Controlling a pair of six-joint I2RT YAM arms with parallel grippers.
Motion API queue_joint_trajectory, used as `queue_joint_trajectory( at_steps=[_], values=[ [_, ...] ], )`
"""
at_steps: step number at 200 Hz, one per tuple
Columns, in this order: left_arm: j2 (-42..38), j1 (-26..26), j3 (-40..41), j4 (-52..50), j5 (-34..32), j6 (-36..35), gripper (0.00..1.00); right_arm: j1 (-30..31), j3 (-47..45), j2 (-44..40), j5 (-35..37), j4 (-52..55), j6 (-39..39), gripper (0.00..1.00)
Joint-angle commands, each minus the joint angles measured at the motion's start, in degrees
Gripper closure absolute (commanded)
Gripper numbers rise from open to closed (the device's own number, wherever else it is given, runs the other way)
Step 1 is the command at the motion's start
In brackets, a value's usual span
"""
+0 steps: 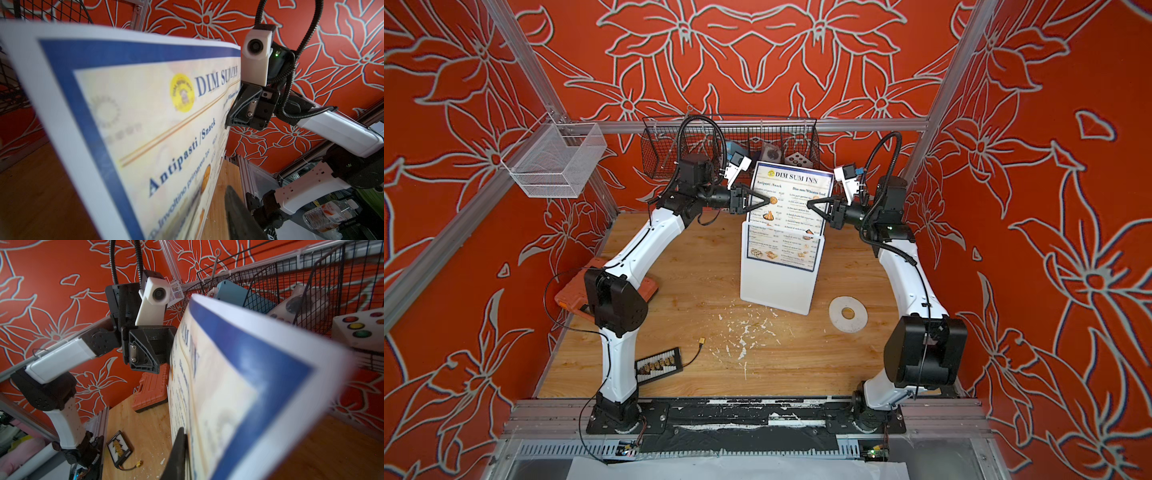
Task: Insert the menus into the narrow rack
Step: Insert the menu into the narrow rack.
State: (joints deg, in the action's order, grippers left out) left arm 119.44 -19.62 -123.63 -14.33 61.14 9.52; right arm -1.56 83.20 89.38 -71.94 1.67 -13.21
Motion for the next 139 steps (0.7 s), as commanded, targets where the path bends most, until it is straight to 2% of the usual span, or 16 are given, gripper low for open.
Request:
queue_joint_trajectory(
  at_steps=[1,19,48,66,75,87,99,122,139],
  values=[
    [-1.5,-0.2,0.4,-0.3,0.4,-1.5,0.53,0.3,1.5,-0.1,-0.9,6.5,6.2,0.98],
    [-1.9,-0.2,0.8,-0.4,0.2,-1.8,0.53,0.3,1.2,-0.2,-1.8,13.1,11.2,1.0],
    [-1.9,-0.2,1.1,-0.5,0.1,-1.9,0.51,0.3,-2.5,-2.2,-4.3,13.2,12.4,1.0],
    [-2.0,-0.2,1.5,-0.6,0.2,-2.2,0.5,0.3,-2.7,-2.9,-5.9,18.6,17.8,1.0],
    [-2.0,-0.2,1.8,-0.5,0.3,-2.2,0.5,0.2,-1.5,-2.7,-6.5,24.3,22.8,0.97],
    [-2.0,-0.2,2.1,-0.5,0.3,-2.3,0.49,0.2,-0.3,-2.3,-5.8,27.0,24.7,0.9],
    [-2.2,-0.2,2.2,-0.6,0.3,-2.5,0.48,0.2,0.4,-2.1,-5.1,24.5,22.5,0.84],
    [-2.4,-0.3,2.2,-0.5,0.3,-2.7,0.47,0.2,0.8,-2.2,-3.8,11.4,11.9,0.76],
    [-2.5,-0.2,2.2,-0.7,0.3,-2.8,0.46,0.2,1.3,-1.5,-2.9,5.0,6.2,0.76]
  ],
)
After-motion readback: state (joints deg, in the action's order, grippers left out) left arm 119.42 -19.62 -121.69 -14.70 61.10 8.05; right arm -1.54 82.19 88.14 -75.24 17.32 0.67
